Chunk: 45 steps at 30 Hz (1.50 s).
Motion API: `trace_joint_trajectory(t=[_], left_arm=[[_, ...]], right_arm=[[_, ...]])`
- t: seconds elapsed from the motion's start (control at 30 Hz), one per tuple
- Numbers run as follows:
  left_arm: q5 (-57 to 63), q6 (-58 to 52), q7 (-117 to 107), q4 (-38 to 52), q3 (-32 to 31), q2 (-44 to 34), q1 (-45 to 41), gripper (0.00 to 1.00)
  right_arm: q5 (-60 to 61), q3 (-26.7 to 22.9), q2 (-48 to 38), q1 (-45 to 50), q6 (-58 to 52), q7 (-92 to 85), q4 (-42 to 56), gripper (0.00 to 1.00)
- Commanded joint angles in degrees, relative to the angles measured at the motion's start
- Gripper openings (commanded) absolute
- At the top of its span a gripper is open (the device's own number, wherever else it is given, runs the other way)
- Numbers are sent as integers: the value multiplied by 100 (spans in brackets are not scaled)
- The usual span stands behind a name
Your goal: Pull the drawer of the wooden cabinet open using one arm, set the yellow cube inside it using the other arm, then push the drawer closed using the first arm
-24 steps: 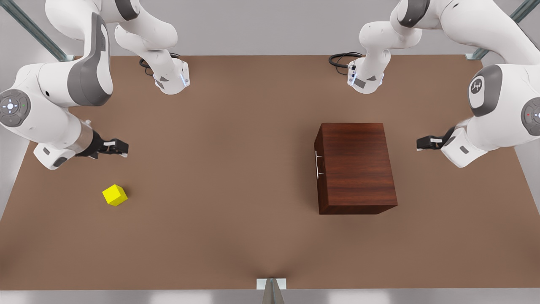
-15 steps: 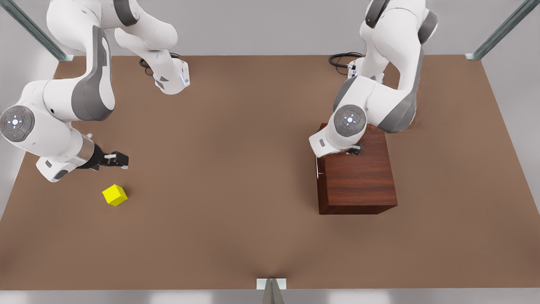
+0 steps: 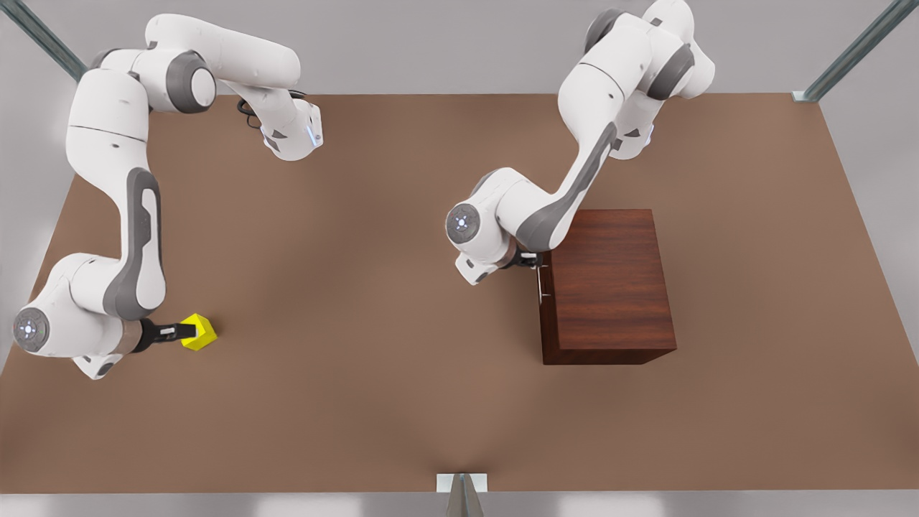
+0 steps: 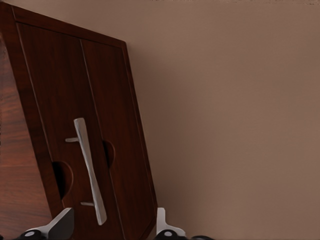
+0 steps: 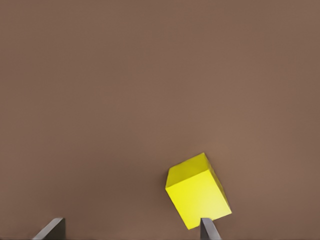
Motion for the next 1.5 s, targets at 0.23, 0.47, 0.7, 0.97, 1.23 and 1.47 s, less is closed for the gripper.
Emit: trace_joint_trajectory(t=[0.23,0.47,0.7,0.97,1.23,1.47], left_arm=[[111,484,-1760,-243,-6,-76,305,60],[111,572,-1602,-375,2,-76,384,60],[102,880,-1584,-515,-6,-32,402,60],[6,1038,-1620,-498,-24,4,358,59],[-65,1082,-1778,-340,-42,179,138,59],[-56,1161,-1822,-32,-42,338,41,58]], right_arm=[[-158,-23,105,-135,1501,-3158,-880,100],[-421,3,290,-153,2248,-3405,-1205,100],[-624,12,290,-196,2310,-3659,-1205,100],[-703,29,-211,-205,2380,-3730,-1978,100],[-703,20,-194,-214,2582,-3370,-2049,100],[-659,-23,0,-267,2696,-2948,-2049,100]])
